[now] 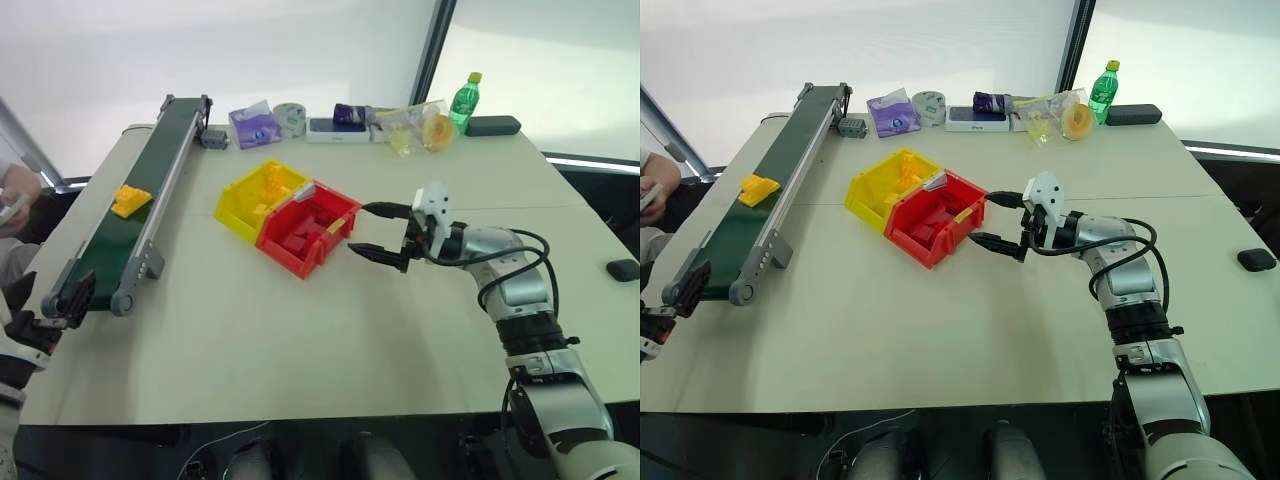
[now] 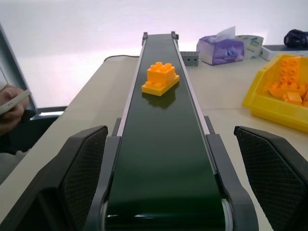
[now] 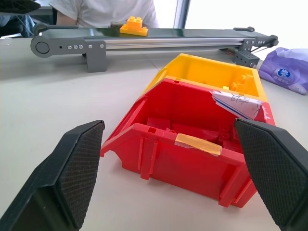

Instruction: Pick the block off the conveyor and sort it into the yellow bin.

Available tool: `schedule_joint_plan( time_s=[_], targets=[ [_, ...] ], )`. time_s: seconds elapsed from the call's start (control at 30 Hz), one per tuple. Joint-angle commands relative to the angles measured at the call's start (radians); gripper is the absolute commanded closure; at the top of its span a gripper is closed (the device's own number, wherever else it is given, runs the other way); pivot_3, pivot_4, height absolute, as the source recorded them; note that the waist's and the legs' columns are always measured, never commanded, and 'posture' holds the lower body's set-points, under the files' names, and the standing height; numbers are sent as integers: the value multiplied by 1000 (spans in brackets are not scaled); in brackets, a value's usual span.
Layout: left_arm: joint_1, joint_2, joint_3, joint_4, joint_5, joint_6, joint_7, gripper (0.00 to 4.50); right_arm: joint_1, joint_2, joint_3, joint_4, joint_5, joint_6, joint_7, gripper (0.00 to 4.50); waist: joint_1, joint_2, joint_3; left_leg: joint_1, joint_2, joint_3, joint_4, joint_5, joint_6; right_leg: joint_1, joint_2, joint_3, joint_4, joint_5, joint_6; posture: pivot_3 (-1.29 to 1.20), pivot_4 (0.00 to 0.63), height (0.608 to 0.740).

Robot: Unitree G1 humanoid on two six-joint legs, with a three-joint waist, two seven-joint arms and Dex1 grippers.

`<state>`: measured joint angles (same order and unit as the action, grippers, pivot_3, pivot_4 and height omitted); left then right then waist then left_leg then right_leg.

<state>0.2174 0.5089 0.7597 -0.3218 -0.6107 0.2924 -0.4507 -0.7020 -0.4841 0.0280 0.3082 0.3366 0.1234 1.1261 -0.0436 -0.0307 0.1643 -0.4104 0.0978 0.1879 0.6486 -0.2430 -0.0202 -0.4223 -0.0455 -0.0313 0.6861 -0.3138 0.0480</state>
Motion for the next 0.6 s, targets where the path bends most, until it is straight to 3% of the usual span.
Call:
schedule_joint_plan(
  time_s=[0.03, 0.43, 0.6],
  targets=[
    [-21, 35, 1, 4, 12, 8, 18, 51, -26, -6, -16, -33, 10, -10, 3, 0, 0, 0, 0, 0, 0, 0, 0, 0, 0, 0, 0, 0, 0, 0, 0, 0, 150, 740],
    [-227, 251, -96, 158, 44, 297, 92, 51, -22, -2, -14, -34, 7, -14, 0, 0, 0, 0, 0, 0, 0, 0, 0, 0, 0, 0, 0, 0, 0, 0, 0, 0, 150, 740],
    [-315, 334, -201, 265, 105, 322, 35, 51, -10, -7, -19, -46, 11, -8, -4, 0, 0, 0, 0, 0, 0, 1, -1, 0, 0, -1, 0, 0, 0, 0, 0, 0, 150, 740]
  ],
)
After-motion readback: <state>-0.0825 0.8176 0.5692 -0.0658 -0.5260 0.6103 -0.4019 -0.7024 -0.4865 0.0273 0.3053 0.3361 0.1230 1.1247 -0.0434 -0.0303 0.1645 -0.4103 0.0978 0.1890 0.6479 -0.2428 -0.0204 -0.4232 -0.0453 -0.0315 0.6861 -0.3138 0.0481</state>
